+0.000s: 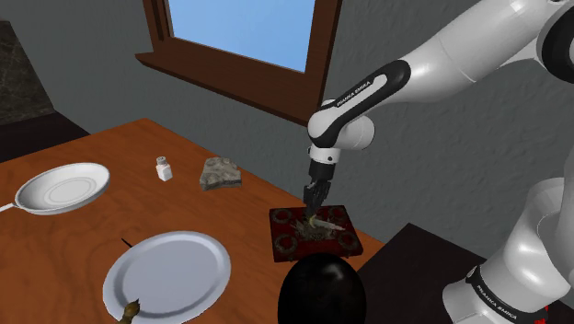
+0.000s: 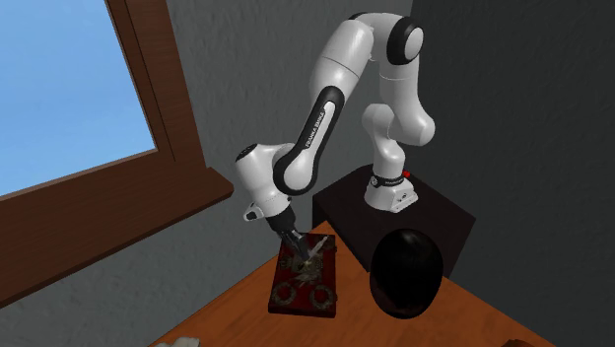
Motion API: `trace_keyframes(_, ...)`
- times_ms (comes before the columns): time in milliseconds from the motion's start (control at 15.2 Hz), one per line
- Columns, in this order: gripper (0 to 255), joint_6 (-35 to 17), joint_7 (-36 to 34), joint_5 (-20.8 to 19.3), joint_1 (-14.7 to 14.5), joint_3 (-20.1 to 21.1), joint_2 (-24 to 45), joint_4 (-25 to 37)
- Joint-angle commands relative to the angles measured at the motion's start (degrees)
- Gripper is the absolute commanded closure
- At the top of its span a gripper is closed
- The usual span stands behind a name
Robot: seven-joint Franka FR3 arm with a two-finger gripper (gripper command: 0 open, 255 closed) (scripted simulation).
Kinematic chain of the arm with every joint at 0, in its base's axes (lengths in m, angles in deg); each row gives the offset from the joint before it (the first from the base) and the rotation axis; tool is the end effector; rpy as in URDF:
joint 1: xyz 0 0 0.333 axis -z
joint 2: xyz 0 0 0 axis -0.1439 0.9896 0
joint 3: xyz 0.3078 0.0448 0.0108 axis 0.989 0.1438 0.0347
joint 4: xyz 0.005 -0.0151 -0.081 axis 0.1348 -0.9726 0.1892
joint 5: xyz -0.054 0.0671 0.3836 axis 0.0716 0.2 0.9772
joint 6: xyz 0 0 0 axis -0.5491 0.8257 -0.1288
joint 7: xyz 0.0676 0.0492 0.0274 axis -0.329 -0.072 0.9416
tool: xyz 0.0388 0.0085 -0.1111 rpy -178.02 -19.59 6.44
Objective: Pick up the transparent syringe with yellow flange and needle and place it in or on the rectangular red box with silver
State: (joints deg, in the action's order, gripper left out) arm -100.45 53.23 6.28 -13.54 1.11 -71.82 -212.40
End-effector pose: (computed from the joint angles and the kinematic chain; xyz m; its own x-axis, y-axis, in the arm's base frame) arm 0.4867 0.1207 0.2002 0.9446 0.2627 -0.1965 0.1755 -0.9107 -0.3740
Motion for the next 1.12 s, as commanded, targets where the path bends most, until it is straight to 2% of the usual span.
trace_keyframes(0, 0, 0.00, 0.00, 0.00, 0.00, 0.00, 0.00, 0.00)
trace_keyframes(264, 0, 0.00, 0.00, 0.00, 0.00, 0.00, 0.00, 0.00)
trace_keyframes(528, 0, 6.27, -2.23, -3.78, 0.94, -1.87, -3.93, 2.53)
trace_keyframes(1056, 0, 6.27, -2.23, -3.79, 0.95, -1.86, -3.93, 2.53)
